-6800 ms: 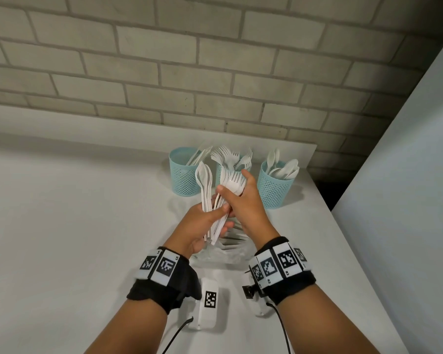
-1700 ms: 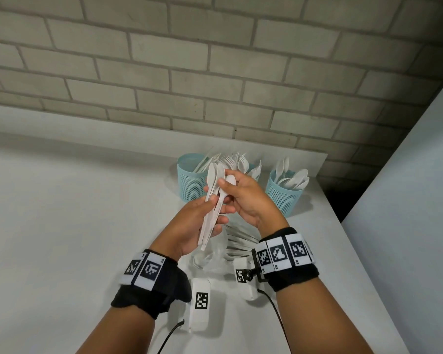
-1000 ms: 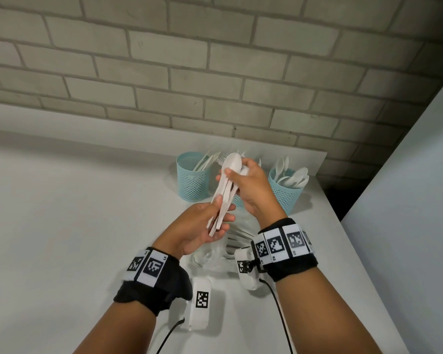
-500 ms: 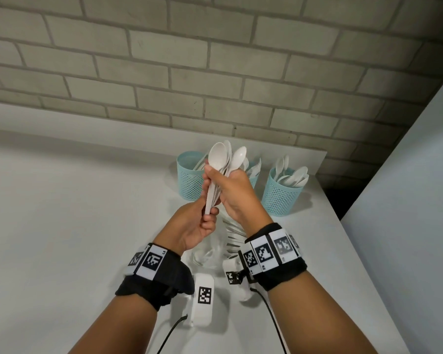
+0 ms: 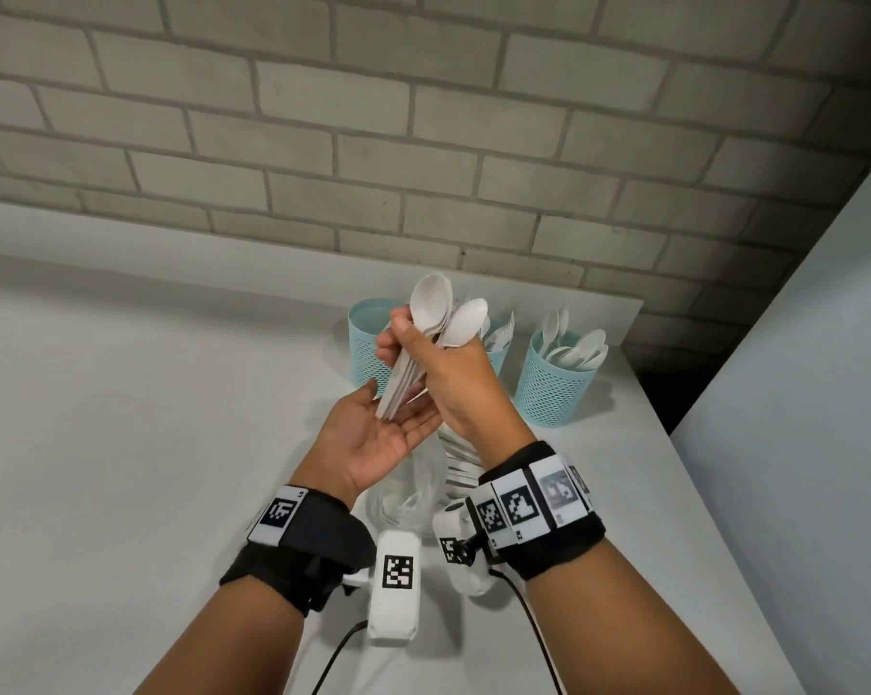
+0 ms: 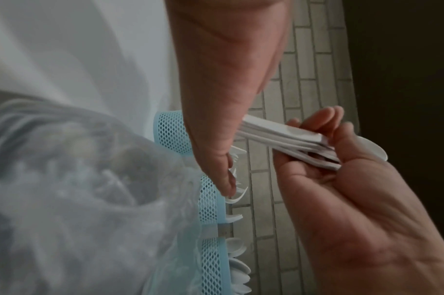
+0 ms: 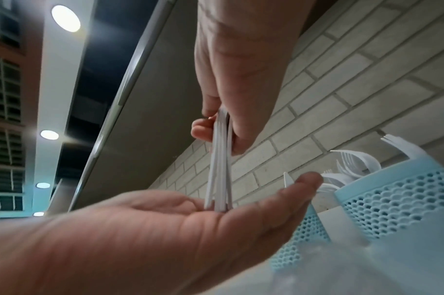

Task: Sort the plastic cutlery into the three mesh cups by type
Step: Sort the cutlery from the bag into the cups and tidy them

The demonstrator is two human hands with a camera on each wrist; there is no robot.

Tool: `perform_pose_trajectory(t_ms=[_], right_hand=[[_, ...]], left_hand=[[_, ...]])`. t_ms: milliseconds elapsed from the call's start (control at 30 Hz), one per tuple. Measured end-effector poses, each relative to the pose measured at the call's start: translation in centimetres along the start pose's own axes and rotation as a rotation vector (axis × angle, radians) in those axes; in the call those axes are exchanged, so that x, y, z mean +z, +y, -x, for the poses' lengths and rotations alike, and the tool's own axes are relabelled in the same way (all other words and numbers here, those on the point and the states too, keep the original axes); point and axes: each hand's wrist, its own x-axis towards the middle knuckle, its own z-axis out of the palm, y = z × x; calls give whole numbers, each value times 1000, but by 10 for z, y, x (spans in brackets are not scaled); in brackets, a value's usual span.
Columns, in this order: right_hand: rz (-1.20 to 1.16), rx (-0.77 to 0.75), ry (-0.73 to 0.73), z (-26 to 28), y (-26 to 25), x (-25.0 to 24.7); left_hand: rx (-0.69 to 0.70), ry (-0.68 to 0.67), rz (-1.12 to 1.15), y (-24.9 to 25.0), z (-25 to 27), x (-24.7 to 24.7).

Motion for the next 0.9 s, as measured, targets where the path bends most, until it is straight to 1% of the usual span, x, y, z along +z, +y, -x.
perform_pose_trajectory(t_ms=[67,133,200,267,333,367,433,467,500,533,600,667,767,833,900], right_hand=[[60,65,-67,2,1,-2],[112,130,-68,2,3,-6],[87,161,11,-2,1,-14],[15,140,144,-10,-10,-30],[-41,71,310,-25,-25,-53],[-46,24,395,-32,-34,-65],[-49,-98,563,-49,-47,-89],[-60,-164,634,-56,-52,-101],[-68,-220,686,-62,-55,-111],[-68,-258,725,-67,-58,-120],[-43,-281,773,-74,-57,-136],[-14,-266,787,-81,-51,-148],[61,-211,776,-88,-36,-160],[98,-185,765,-90,-26,-166],[160,-159,778,-91,-19,-171]], left_hand=[[25,-18,-35,0,0,3],[45,-31,-94,-1,-1,5],[48,-15,-188,-4,-1,6],[75,49,-396,-6,-1,10],[158,130,-726,-9,-3,14],[217,167,-961,-10,-3,16],[318,224,-1511,-12,-6,16],[335,249,-1714,-13,-7,15],[314,265,-1833,-15,-7,14],[267,263,-1873,-17,-8,13],[215,237,-1855,-19,-9,9],[248,220,-1892,-18,-10,6],[355,239,-1925,-11,-10,3],[381,251,-1929,-7,-9,4],[369,257,-1927,-4,-8,5]])
